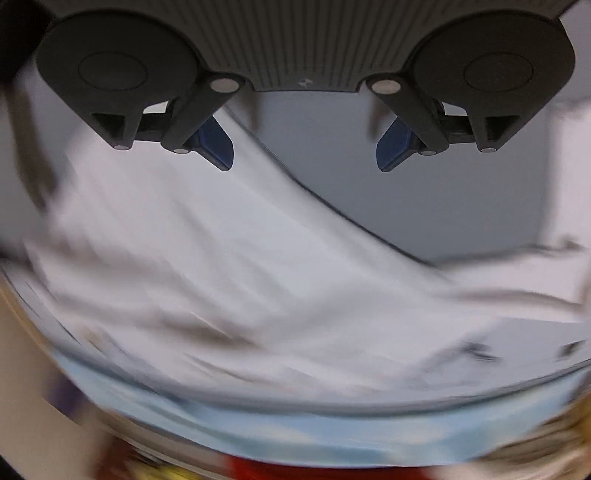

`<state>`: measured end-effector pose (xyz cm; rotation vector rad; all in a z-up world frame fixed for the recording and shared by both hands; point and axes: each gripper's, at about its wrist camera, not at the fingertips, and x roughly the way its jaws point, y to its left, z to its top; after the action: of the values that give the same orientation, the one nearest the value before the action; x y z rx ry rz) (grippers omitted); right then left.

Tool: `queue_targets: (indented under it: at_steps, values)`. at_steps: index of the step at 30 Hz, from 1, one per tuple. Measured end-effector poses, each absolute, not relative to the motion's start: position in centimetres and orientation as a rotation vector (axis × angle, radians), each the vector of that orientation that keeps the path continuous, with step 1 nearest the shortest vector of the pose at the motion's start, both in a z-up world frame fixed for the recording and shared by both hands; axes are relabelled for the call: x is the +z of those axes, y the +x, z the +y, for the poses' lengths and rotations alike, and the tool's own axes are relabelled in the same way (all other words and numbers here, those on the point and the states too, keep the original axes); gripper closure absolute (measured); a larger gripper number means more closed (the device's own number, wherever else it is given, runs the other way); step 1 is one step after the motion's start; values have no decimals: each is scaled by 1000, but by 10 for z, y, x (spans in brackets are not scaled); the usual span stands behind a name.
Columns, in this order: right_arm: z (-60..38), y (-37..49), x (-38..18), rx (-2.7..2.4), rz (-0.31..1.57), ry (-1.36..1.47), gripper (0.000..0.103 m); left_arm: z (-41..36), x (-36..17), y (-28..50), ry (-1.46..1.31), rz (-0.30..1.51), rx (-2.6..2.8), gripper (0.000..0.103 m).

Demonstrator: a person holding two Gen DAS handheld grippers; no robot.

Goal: Fold small clothes
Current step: 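Grasp the white shirt hem with the right tool while the left tool grasps another hem edge, then pull the shirt hem apart with both tools to spread the shirt flat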

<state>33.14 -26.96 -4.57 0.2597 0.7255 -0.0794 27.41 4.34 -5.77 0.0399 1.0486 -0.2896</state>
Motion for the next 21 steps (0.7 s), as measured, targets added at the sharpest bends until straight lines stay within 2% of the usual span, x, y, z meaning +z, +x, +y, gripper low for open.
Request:
queue_targets:
  at_steps: [4,7,17,18,20,21]
  values:
    - [-280,318,-31,-123,660,377,95,-15,-76,210,100,1058,-411,14]
    - [-276,316,-36,-129,669,370,95,-31,-85,196,89,1053,-375,14]
    - [-294,321,-48,-123,665,412,95,-42,-103,219,23,1071,-232,15]
    - [-295,322,-49,-126,667,416,95,-43,-105,223,14,1057,-222,17]
    - [-298,323,-51,-137,667,429,95,-44,-104,227,53,1026,-204,62]
    - [-301,323,-51,-150,668,444,95,-40,-100,229,68,1024,-195,92]
